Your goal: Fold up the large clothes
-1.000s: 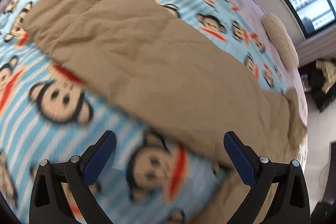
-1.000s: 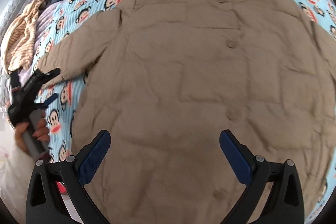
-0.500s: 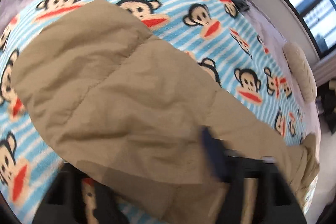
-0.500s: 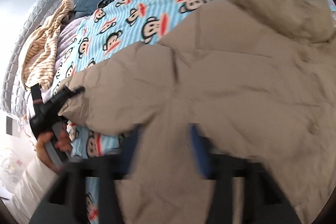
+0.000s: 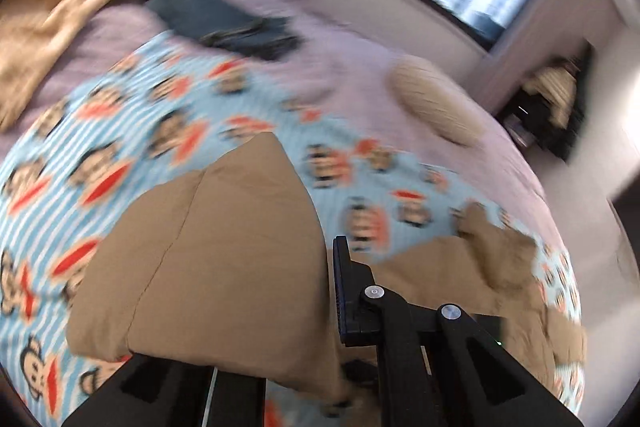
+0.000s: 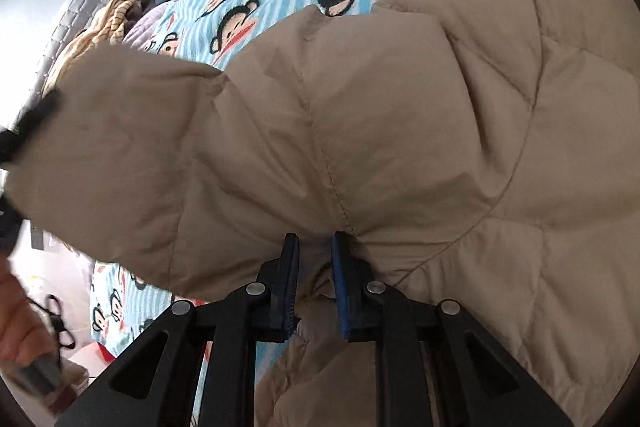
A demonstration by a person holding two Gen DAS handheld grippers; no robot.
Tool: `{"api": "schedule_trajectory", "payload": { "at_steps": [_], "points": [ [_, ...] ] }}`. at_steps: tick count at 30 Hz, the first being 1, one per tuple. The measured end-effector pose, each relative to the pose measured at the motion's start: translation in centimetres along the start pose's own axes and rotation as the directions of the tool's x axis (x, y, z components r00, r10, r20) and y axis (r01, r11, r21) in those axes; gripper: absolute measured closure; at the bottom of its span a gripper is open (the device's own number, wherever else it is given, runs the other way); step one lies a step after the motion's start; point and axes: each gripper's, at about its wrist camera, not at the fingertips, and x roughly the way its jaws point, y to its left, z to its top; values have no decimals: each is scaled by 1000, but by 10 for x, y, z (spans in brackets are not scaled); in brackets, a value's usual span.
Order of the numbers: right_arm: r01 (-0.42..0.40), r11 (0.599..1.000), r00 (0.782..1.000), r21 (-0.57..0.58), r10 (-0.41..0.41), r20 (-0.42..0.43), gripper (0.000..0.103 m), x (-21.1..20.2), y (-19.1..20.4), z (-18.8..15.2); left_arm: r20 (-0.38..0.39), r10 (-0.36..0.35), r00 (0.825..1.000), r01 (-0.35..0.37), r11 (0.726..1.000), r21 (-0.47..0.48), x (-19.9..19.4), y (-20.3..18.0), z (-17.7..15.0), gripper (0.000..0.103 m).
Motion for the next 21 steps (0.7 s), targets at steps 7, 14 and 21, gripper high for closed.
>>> {"api": "schedule_trajectory", "payload": {
  "at_steps": [7, 14, 21],
  "points": [
    [-38, 997, 997, 69, 33, 73, 85, -87, -49, -33, -32, -164, 986, 167, 955, 243, 17, -138, -15, 90],
    [151, 957, 961, 248, -201, 192, 85, -193, -157, -88, -166, -196, 966, 247, 888, 389, 73, -252, -91, 90],
    [206, 916, 937, 345, -286, 201, 85, -225, -204, -109, -270, 16, 963, 129, 850, 510, 135, -269, -173, 50]
  ]
}}
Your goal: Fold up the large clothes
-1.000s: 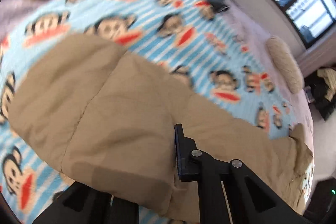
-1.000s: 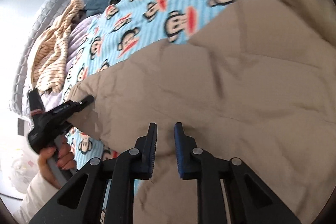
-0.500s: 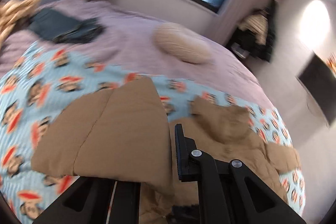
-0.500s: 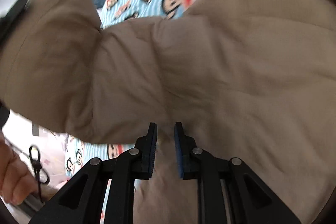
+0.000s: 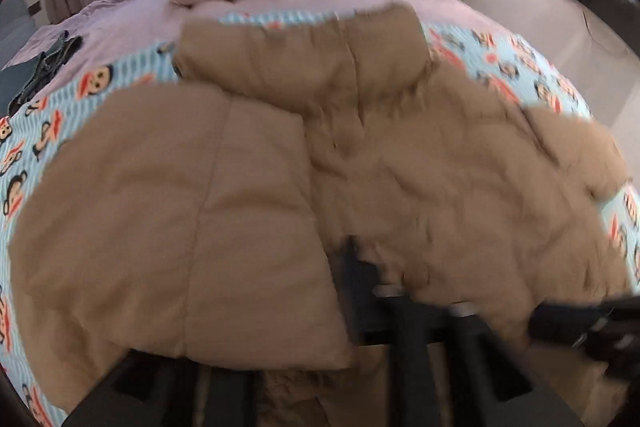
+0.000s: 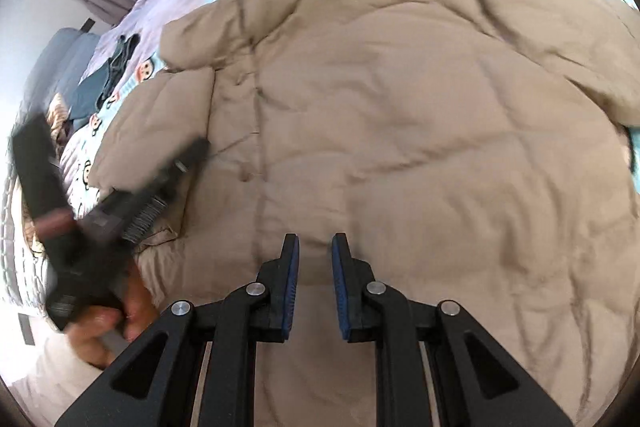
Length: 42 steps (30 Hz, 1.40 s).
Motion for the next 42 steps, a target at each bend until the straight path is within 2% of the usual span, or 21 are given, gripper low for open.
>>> {"api": "schedule_trajectory", "payload": {
  "at_steps": [2, 7, 8, 9, 11, 13, 16, 19, 20, 22, 23, 24, 27, 29, 30, 32, 33, 34, 36, 39, 42],
  "points": [
    [-2, 1000, 1000, 6, 2, -1, 84, 3, 4, 2, 22, -15, 1000, 15, 1000, 14, -12, -4, -6, 23],
    [21, 1000, 1000, -16, -21, 10, 80, -4, 7, -7, 40, -20, 999, 20, 1000, 5, -52, 13, -13, 23],
    [29, 998, 999, -49, -28, 18, 66, -5, 19, -4, 57, -13, 998, 14, 1000, -23, -66, 23, -17, 23],
    [35, 996, 999, -83, -33, 32, 44, -11, 21, -10, 69, 2, 998, 1, 999, -46, -75, 31, -22, 23],
    [40, 983, 997, -179, -26, 76, 26, -18, 46, -13, 86, 72, 994, -62, 991, -116, -99, 63, -35, 23],
    [64, 951, 993, -303, -33, 109, 26, -20, 79, -15, 82, 146, 986, -129, 974, -188, -110, 92, -44, 23],
    [136, 871, 985, -472, -68, 158, 24, -11, 128, -24, 29, 246, 969, -225, 924, -311, -108, 141, -61, 23],
    [265, 714, 962, -648, -150, 229, 23, 19, 182, -37, -58, 273, 960, -273, 879, -391, -84, 172, -81, 23],
    [320, 647, 946, -693, -183, 266, 23, 33, 198, -42, -73, 263, 962, -270, 872, -408, -77, 177, -87, 22],
    [391, 555, 920, -734, -219, 324, 24, 52, 215, -50, -78, 246, 966, -256, 869, -424, -69, 179, -93, 22],
    [412, 530, 911, -742, -226, 344, 24, 61, 222, -47, -74, 249, 966, -256, 869, -422, -67, 179, -95, 22],
    [423, 528, 906, -736, -230, 356, 24, 64, 224, -43, -73, 253, 965, -260, 871, -416, -66, 177, -95, 22],
    [472, 601, 878, -645, -252, 408, 24, 60, 215, -15, -71, 264, 962, -271, 879, -392, -63, 175, -94, 22],
    [500, 687, 851, -527, -277, 446, 24, 44, 192, 6, -71, 263, 962, -270, 888, -372, -61, 176, -95, 22],
    [483, 758, 851, -438, -289, 439, 24, 33, 170, 19, -72, 257, 964, -265, 890, -371, -61, 177, -95, 22],
    [390, 876, 885, -284, -271, 378, 24, 19, 127, 33, -78, 242, 967, -253, 890, -378, -62, 175, -92, 22],
    [322, 925, 910, -202, -244, 335, 28, 16, 105, 39, -84, 224, 971, -239, 891, -387, -64, 177, -91, 22],
    [211, 973, 948, -90, -181, 262, 35, 16, 74, 45, -79, 185, 980, -201, 892, -405, -67, 181, -87, 22],
    [88, 995, 985, 43, -94, 143, 83, 28, 37, 48, -40, 108, 993, -114, 887, -447, -73, 191, -79, 22],
    [-40, 980, 995, 196, 22, 97, 92, 39, 1, 44, 6, 35, 999, -27, 865, -501, -77, 215, -62, 22],
    [-93, 970, 991, 226, 69, 112, 93, 38, -8, 43, 8, -63, 998, 56, 819, -571, -63, 247, -48, 22]
  ]
}}
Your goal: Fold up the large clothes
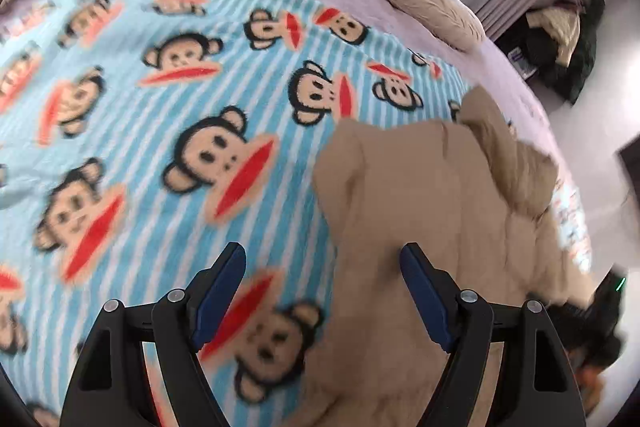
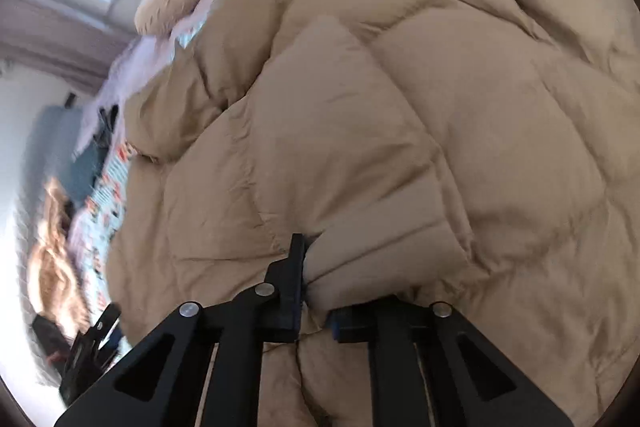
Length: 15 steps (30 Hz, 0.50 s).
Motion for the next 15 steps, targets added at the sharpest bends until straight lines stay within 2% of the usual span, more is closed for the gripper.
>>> {"api": "schedule_trajectory", "payload": {
  "at_steps": [2, 4, 5, 6, 7, 10, 13, 15],
  "points": [
    [13, 999, 1000, -32, -13, 3, 93, 0, 4, -2, -57, -73, 996, 68, 994, -85, 18, 11, 14, 23],
    [28, 998, 1000, -62, -28, 8, 93, -2, 6, -9, -64, -94, 993, 88, 991, -100, 25, 7, 18, 45],
    [37, 996, 999, -77, -36, 13, 93, -3, 8, -10, -71, -91, 993, 87, 994, -58, 28, -3, 18, 65],
    [46, 995, 999, -87, -44, 17, 93, -4, 8, -10, -68, -56, 996, 55, 998, -15, 29, -12, 16, 67],
    [48, 995, 999, -90, -47, 18, 93, -2, 9, -12, -48, 14, 999, -12, 999, 50, 32, -24, 15, 67],
    [50, 995, 999, -87, -49, 15, 93, 0, 6, -15, -12, 147, 989, -143, 974, 173, 49, -35, 7, 67],
    [64, 991, 998, -114, -62, 19, 93, 3, 5, -15, -2, 142, 990, -140, 980, 141, 50, -27, 8, 66],
    [52, 992, 999, -118, -52, 0, 88, 1, 5, -13, 14, 177, 984, -177, 977, 122, 40, -26, 8, 58]
  ]
}}
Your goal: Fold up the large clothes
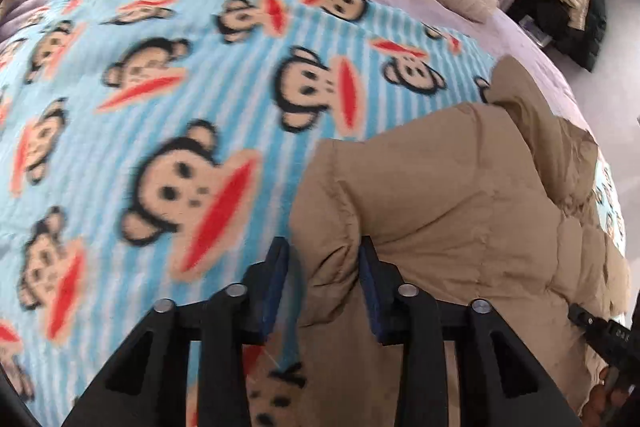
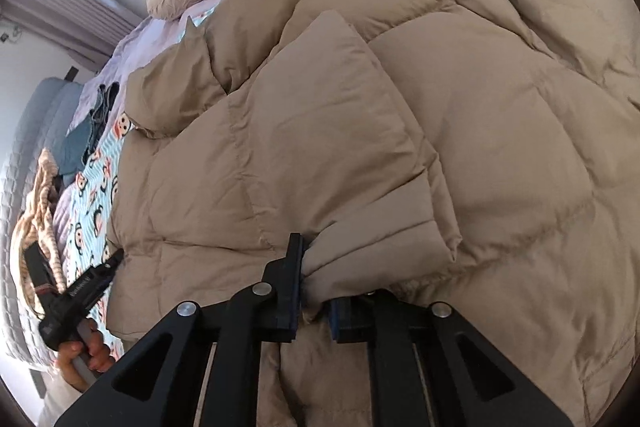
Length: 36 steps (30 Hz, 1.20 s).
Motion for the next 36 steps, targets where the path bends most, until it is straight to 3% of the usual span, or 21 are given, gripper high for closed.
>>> {"api": "schedule_trajectory", "payload": {
  "at_steps": [1, 2, 3, 5, 8, 9, 11, 15, 17, 20, 22, 25, 27, 29, 31, 33, 35, 36],
  "points": [
    [-6, 1000, 1000, -1, 6, -18, 86, -2, -1, 1, 17, 33, 999, -33, 999, 2, -8, 1, 0, 58],
    [-7, 1000, 999, -4, 7, -35, 77, -8, -3, 1, 38, 53, 998, -53, 998, 14, -18, 1, 0, 58],
    [-6, 1000, 999, -8, 5, -42, 61, -16, -5, 1, 52, 62, 997, -63, 998, 25, -25, 4, 0, 58],
    [30, 1000, 1000, -10, -30, -9, 47, -36, -10, 0, 84, 68, 994, -72, 996, 51, -46, 3, -3, 58],
    [103, 995, 992, -18, -102, 70, 51, -64, -15, -2, 96, 44, 994, -54, 994, 100, -67, -7, -12, 58],
    [97, 995, 991, -21, -94, 94, 68, -72, -16, -1, 92, 37, 995, -47, 993, 111, -70, -11, -15, 58],
    [79, 996, 992, -49, -74, 102, 77, -76, -11, 2, 67, 25, 997, -34, 990, 136, -67, -23, -26, 58],
    [78, 989, 996, -124, -72, 55, 78, -50, -1, 5, 10, 88, 996, -89, 981, 172, -39, -37, -48, 58],
    [122, 985, 992, -124, -124, -6, 78, -28, -7, 4, 0, 113, 994, -112, 981, 160, -27, -36, -55, 57],
    [78, 995, 996, -55, -80, -29, 78, -29, -21, 2, -14, 161, 987, -158, 981, 116, -22, -31, -54, 39],
    [56, 998, 998, -19, -57, -33, 77, -40, -29, 2, -31, 158, 987, -154, 983, 101, -27, -30, -52, 39],
    [18, 1000, 999, 16, -17, -45, 69, -56, -43, 0, -34, 192, 981, -186, 974, 133, -37, -39, -50, 39],
    [1, 999, 999, 35, 1, -42, 55, -66, -51, -3, -33, 199, 980, -191, 969, 155, -46, -50, -51, 39],
    [-10, 999, 999, 51, 12, -38, 50, -79, -60, -8, -36, 199, 979, -190, 966, 176, -55, -65, -53, 39],
    [-18, 998, 999, 67, 20, -37, 45, -89, -66, -12, -47, 186, 981, -173, 965, 195, -62, -82, -58, 39],
    [-23, 996, 999, 92, 26, -37, 33, -96, -75, -16, -60, 162, 985, -146, 966, 215, -67, -101, -64, 39],
    [-37, 992, 999, 124, 41, -34, 30, -104, -88, -18, -85, 136, 987, -112, 963, 247, -68, -124, -74, 39],
    [-39, 990, 998, 137, 44, -34, 30, -107, -94, -21, -94, 127, 987, -99, 961, 258, -68, -133, -79, 28]
  ]
}}
